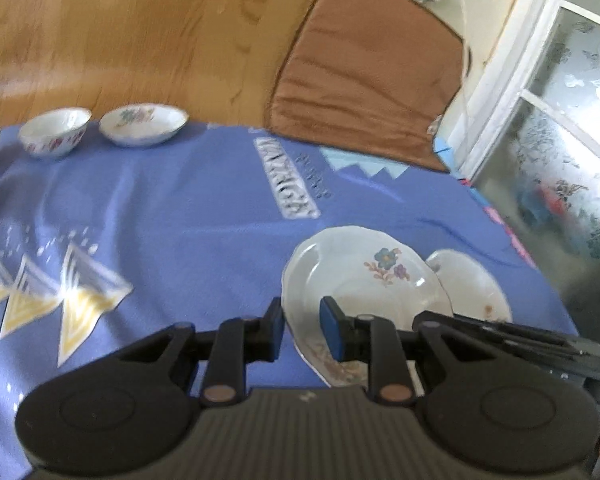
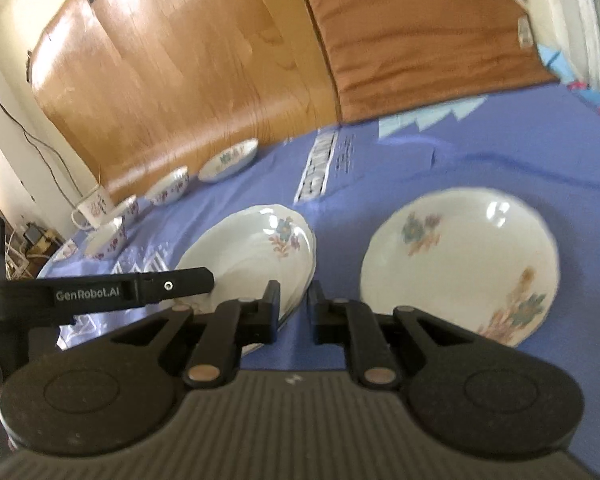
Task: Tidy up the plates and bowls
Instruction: 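Lower the held plate onto the other white floral plate, then open the right gripper and pull it away from the stacked plates, then move the right gripper to the small floral plate beside the bowls and grasp its rim, then lift the small floral plate with the right gripper and carry it away, then carry the held small plate with the right gripper toward the stacked floral plates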
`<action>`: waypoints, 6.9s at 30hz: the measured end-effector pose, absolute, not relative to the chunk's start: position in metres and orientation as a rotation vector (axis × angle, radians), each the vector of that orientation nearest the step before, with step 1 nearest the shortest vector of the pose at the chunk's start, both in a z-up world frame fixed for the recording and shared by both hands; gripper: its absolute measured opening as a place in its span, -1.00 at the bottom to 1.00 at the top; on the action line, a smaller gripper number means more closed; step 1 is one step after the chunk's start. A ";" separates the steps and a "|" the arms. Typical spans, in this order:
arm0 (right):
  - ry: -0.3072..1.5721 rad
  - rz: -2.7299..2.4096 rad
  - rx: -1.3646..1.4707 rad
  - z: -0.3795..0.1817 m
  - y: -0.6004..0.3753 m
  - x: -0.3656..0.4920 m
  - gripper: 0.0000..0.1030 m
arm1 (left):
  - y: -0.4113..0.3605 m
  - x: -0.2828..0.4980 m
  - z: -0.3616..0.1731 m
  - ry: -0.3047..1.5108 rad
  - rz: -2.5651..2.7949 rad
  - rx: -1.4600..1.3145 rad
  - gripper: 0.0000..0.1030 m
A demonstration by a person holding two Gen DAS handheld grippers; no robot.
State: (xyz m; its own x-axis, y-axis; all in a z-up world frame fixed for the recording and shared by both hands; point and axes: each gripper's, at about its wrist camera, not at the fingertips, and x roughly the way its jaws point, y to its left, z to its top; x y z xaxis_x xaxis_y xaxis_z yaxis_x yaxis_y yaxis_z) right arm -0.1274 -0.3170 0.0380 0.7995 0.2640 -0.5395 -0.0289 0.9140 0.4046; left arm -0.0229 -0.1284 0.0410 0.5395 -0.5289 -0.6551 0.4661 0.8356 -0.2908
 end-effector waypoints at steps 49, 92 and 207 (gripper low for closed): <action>0.403 -0.040 0.293 0.042 -0.323 -0.135 -0.14 | -0.073 0.020 0.018 0.679 -0.312 -0.011 -0.37; 0.736 0.035 0.406 0.016 -0.226 0.178 -0.14 | 0.026 0.039 -0.002 0.563 -0.176 -0.179 -0.20; 0.812 0.300 0.395 0.029 -0.223 -0.050 -0.03 | 0.044 0.037 -0.005 0.628 -0.333 -0.342 0.08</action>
